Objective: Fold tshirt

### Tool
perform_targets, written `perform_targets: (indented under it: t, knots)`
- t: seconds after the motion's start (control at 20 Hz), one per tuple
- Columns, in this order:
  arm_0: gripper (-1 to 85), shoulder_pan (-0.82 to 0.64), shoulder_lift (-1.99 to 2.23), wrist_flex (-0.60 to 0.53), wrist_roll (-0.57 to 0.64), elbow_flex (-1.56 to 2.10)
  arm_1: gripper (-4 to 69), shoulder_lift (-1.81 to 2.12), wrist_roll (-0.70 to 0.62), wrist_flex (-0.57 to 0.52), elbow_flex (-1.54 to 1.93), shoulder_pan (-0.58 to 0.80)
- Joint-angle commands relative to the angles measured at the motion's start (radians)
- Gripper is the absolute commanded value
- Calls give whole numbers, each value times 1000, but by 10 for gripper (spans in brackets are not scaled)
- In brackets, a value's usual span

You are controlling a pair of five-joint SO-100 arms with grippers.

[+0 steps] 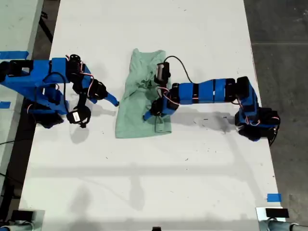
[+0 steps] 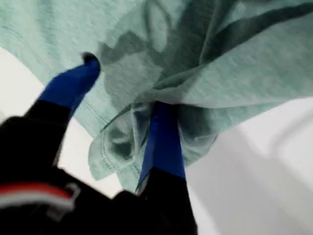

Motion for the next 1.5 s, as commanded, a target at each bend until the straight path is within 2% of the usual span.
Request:
perform_targets:
  t: [0.0, 0.2, 0.35, 0.55, 0.75, 0.95, 1.0, 1.1, 1.2, 1.45]
  knots:
    - [328, 18, 3, 0, -9, -11, 341, 91, 6, 104, -60, -21]
    - [328, 26, -3, 8, -14, -44, 340, 374, -17, 275, -40, -35]
    - [326, 35, -44, 9, -17, -92, 337, 580, -18, 324, 103, -23]
    - [329, 60, -176, -31, -26, -192, 335, 805, 5, 272, 379, 20]
    - [333, 71, -360, -209, -28, -193, 329, 884, 5, 225, 482, 31]
    - [324, 52, -554, -328, -43, -173, 328, 881, 0, 215, 494, 25]
    - [295, 55, -588, -370, -43, -173, 328, 881, -2, 215, 502, 25]
    - [104, 60, -637, -400, -83, -178, 329, 882, -3, 206, 518, 26]
    - [19, 64, -623, -380, -117, -178, 329, 881, -6, 190, 537, 29]
    - [1, 51, -548, -198, -123, -261, 326, 876, -12, 146, 574, 38]
